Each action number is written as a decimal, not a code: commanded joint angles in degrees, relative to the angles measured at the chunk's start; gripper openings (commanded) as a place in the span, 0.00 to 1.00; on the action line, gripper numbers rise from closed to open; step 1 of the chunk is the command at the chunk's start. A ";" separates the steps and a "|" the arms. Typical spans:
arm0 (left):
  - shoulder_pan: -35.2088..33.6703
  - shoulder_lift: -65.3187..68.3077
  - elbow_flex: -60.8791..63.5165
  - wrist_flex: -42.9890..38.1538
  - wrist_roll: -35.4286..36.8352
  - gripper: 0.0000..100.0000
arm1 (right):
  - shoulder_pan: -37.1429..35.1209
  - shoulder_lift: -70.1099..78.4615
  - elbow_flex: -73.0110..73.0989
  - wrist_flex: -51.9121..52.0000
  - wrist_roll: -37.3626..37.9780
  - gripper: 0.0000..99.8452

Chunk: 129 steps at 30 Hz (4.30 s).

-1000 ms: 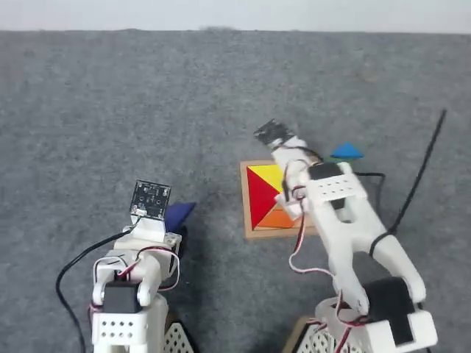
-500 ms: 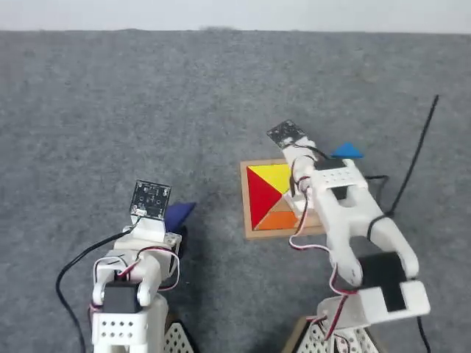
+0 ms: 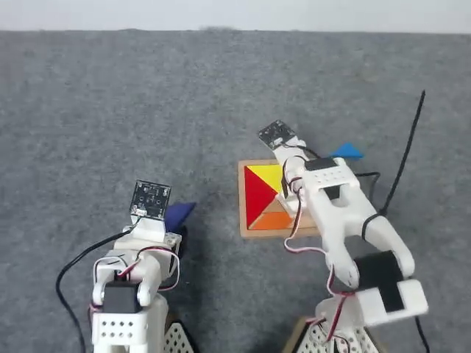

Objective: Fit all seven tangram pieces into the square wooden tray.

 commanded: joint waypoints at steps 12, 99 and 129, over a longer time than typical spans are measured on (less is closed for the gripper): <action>0.26 -1.05 -0.57 0.09 0.62 0.20 | -3.56 -14.46 10.81 -1.98 -2.81 0.02; 0.26 -1.05 -0.57 0.09 0.62 0.20 | 12.88 31.43 -45.54 18.15 -19.52 0.27; 0.26 -1.05 -0.57 0.09 0.62 0.20 | 12.70 17.98 -39.47 22.46 -18.99 0.06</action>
